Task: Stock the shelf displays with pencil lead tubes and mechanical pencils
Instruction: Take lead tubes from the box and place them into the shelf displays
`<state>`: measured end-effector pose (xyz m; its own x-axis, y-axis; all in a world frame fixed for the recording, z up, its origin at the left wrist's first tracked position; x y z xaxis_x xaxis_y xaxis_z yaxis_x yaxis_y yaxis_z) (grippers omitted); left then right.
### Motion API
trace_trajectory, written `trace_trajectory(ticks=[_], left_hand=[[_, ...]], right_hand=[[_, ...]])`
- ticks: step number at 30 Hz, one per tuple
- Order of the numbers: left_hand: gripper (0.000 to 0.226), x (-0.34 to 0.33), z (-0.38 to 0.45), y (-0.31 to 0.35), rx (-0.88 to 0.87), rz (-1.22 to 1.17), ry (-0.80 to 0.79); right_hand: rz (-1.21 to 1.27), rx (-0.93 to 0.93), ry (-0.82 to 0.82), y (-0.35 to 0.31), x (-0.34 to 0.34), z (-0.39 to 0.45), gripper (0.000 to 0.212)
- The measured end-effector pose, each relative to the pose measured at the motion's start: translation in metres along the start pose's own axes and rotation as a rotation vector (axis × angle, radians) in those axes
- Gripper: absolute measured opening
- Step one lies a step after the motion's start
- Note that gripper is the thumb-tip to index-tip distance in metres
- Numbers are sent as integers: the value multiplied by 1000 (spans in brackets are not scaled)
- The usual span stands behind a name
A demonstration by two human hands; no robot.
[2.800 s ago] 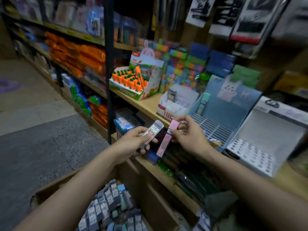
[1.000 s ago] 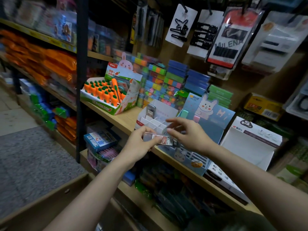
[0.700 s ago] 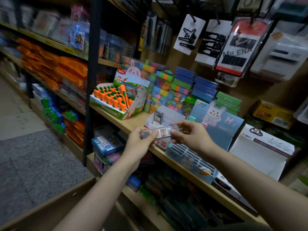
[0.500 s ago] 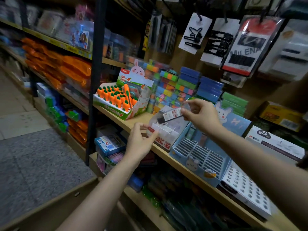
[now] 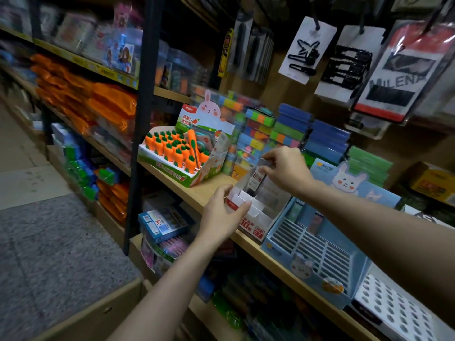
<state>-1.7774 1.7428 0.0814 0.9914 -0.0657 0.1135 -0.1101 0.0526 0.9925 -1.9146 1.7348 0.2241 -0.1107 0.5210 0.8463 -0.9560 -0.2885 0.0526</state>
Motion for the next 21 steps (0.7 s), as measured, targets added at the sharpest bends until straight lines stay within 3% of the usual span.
trace_trajectory(ticks=[6,11,15,21], left_hand=[[44,-2,0,-2,-21,-22,-9],[41,0,-2,-1,-27,-30,-19],[40,0,-4,-2,-16,-62,-21],[53,-11,0,-3,48,-97,16]], right_hand=[[-59,-11,-5,2,-20,-5,30],[-31,-41,-24,5,-29,-8,38],[-45,-24,-10,1,-27,-6,31],[35,-53,-38,1,-28,-4,25]])
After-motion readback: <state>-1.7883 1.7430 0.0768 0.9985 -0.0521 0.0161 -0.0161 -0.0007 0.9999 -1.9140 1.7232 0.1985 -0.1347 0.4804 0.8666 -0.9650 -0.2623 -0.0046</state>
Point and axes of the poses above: each hand's wrist, its own z-axis towards the middle knuckle, its own x-axis out of the back of the hand, y = z × x, the point moved 9 cm from there along z, towards the middle knuckle, and after that the axes turned 13 degrees about x, right-handed, at the moved point
